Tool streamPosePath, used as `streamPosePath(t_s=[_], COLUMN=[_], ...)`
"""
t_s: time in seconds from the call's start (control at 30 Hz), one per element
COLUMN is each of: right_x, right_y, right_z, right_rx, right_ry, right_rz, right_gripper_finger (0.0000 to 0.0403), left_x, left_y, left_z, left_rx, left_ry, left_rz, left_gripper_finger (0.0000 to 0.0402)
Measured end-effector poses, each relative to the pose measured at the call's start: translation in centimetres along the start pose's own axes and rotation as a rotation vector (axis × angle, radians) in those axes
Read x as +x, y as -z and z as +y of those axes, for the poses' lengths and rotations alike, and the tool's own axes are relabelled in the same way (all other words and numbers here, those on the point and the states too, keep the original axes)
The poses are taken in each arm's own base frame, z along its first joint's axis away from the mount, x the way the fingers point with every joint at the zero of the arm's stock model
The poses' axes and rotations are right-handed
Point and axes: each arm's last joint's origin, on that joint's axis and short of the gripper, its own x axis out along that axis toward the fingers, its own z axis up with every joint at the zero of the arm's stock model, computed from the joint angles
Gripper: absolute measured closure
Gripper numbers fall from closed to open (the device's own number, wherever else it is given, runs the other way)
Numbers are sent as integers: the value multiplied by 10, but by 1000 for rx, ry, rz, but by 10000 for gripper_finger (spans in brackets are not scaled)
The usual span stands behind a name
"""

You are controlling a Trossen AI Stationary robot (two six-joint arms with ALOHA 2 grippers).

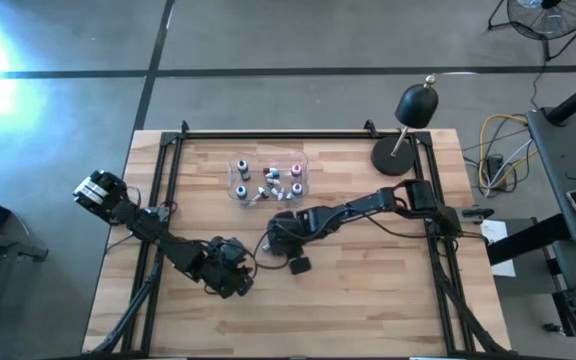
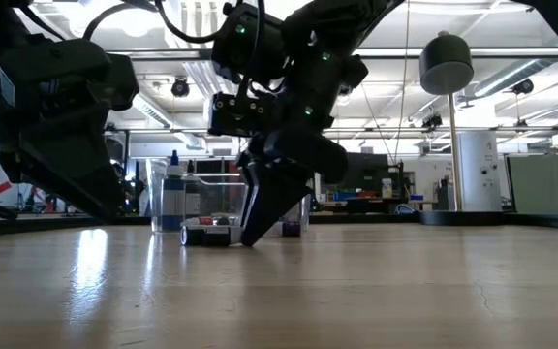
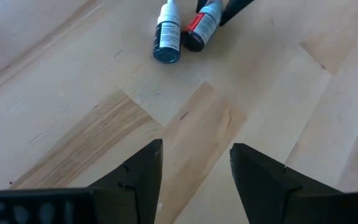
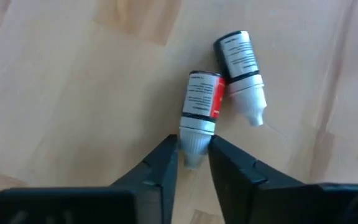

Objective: Pick & Place food coloring
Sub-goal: Put the small red food coloring bottle into the transparent bin

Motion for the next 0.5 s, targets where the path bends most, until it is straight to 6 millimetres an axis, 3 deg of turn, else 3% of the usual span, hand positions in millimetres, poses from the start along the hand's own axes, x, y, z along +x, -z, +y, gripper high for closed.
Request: streamPosePath(t_s=[0.13, 0.37, 0.5], right_x=[1, 0, -16], right_y=[-3, -2, -6], right_z=[-3, -6, -9], right_rx=[76, 195, 253], right_ry=[20, 23, 28], right_rz=[-32, -33, -58], right_gripper_finger=[346, 352, 352], left_x=[0, 0, 0], left_y=[0, 0, 0], left_z=[0, 0, 0], left_rx=[0, 1, 2], left_ry=[0, 0, -1], left_rz=[0, 1, 1], left_gripper_finger=[239, 239, 239])
